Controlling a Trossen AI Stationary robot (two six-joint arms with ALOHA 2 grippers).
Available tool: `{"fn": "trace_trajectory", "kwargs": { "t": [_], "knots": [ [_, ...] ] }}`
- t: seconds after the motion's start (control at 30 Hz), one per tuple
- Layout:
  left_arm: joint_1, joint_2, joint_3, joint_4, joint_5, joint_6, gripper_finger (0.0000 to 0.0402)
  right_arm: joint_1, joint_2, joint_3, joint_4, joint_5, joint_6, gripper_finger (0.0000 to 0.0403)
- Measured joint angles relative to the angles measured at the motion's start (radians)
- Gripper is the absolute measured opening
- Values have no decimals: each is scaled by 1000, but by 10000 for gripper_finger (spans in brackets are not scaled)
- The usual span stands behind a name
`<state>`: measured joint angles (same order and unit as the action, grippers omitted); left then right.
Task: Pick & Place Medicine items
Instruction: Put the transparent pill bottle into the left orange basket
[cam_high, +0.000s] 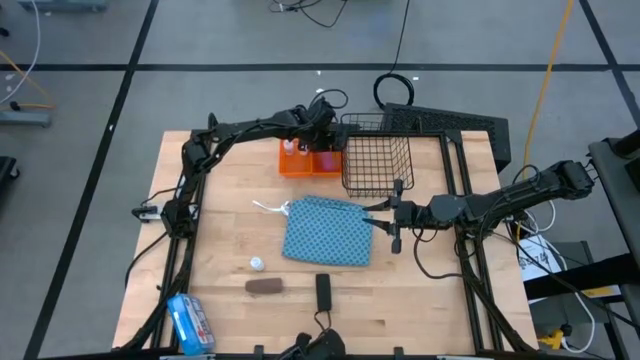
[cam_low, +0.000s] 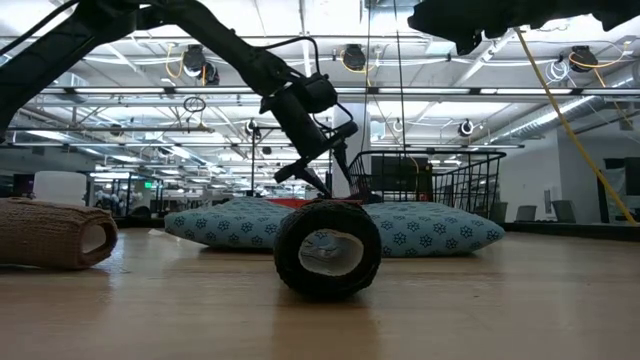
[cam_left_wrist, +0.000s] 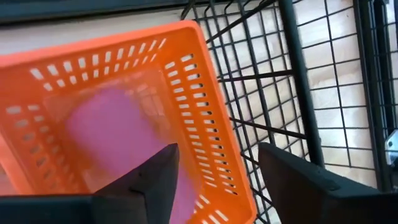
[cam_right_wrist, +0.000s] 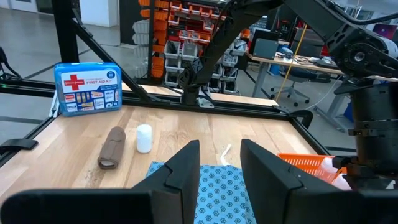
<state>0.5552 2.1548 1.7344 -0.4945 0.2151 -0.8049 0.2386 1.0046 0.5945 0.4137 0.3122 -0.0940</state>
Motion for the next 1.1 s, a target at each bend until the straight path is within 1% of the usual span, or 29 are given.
{"fn": "trace_trajectory", "kwargs": {
  "t": [0.1, 0.17, 0.33, 0.37, 0.4, 0.57, 0.7, 0.8, 0.87, 0.93, 1.03, 1.1],
  "knots": [
    [15, -5, 0, 9, 28, 23, 239, 0, 0, 0, 0, 0, 0, 105],
    [33, -9, 0, 26, 91, 27, 241, 0, 0, 0, 0, 0, 0, 105],
    [83, -29, 3, 77, 376, 97, 241, 0, 0, 0, 0, 0, 0, 105],
    [90, -41, 3, 77, 418, 116, 241, 0, 0, 0, 0, 0, 0, 105],
    [91, -55, 2, 78, 444, 136, 242, 0, 0, 0, 0, 0, -1, 105],
    [69, -173, 3, 78, 444, 254, 242, 0, 0, 0, 0, 0, -5, 105],
    [35, -309, 3, 24, 438, 394, 242, 0, 0, 0, -1, 0, -6, 105],
    [-26, -422, 3, -62, 403, 542, 241, 0, 0, 0, -4, 0, -8, 105],
    [-91, -490, 3, -129, 326, 625, 242, 0, 0, 0, -8, 0, -8, 105],
    [-168, -547, 3, -187, 217, 678, 241, 0, 0, 0, -8, 0, -8, 105],
    [-304, -613, 3, -257, 55, 715, 241, 0, 0, 0, -9, 0, -8, 105],
    [-396, -644, 3, -291, -21, 718, 242, 0, 0, 0, -9, 0, -8, 105]
  ]
}}
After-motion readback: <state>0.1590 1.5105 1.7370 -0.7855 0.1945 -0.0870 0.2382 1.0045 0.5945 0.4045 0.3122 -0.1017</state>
